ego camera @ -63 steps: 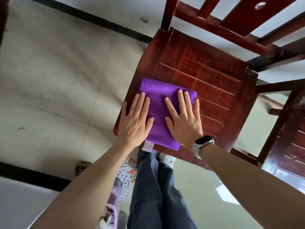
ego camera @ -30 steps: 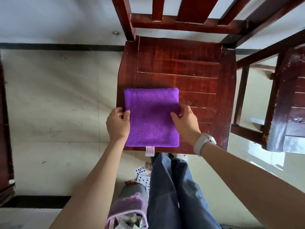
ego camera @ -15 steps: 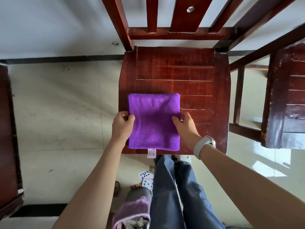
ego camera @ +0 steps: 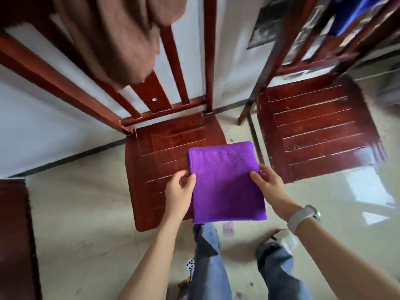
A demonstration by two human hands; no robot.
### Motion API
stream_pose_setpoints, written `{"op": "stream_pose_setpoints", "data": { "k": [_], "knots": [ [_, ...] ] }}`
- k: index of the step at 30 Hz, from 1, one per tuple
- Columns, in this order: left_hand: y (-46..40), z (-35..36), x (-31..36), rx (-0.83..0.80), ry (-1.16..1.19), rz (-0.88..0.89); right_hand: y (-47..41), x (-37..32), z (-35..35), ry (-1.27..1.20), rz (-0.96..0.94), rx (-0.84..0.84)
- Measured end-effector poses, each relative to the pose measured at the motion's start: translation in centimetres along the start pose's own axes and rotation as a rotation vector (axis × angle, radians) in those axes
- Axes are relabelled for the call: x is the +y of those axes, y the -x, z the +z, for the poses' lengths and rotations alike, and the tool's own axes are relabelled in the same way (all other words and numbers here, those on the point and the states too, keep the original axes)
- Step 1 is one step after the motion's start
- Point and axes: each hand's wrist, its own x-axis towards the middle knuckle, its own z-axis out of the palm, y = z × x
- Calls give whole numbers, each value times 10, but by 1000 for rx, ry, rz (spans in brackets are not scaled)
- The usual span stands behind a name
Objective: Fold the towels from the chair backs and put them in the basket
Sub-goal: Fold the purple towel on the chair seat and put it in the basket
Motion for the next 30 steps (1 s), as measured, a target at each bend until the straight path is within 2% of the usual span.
{"op": "stream_pose_setpoints", "data": {
  "k": [6, 9, 15, 21, 30],
  "knots": [
    [87, 124, 115, -94, -73, 231, 49, -1, -183, -179, -21, 144],
    [136, 201, 161, -161, -82, 287, 75, 8, -283, -256, -10, 205],
    [218, 353, 241, -415, -145, 404, 123, 42, -461, -324, -11, 447],
    [275, 489, 320, -700, -230, 534, 157, 74, -583, -481, 27, 698],
    [318, 701, 449, -936, -295, 609, 122, 77, -767, -624, 59, 952]
  ]
}}
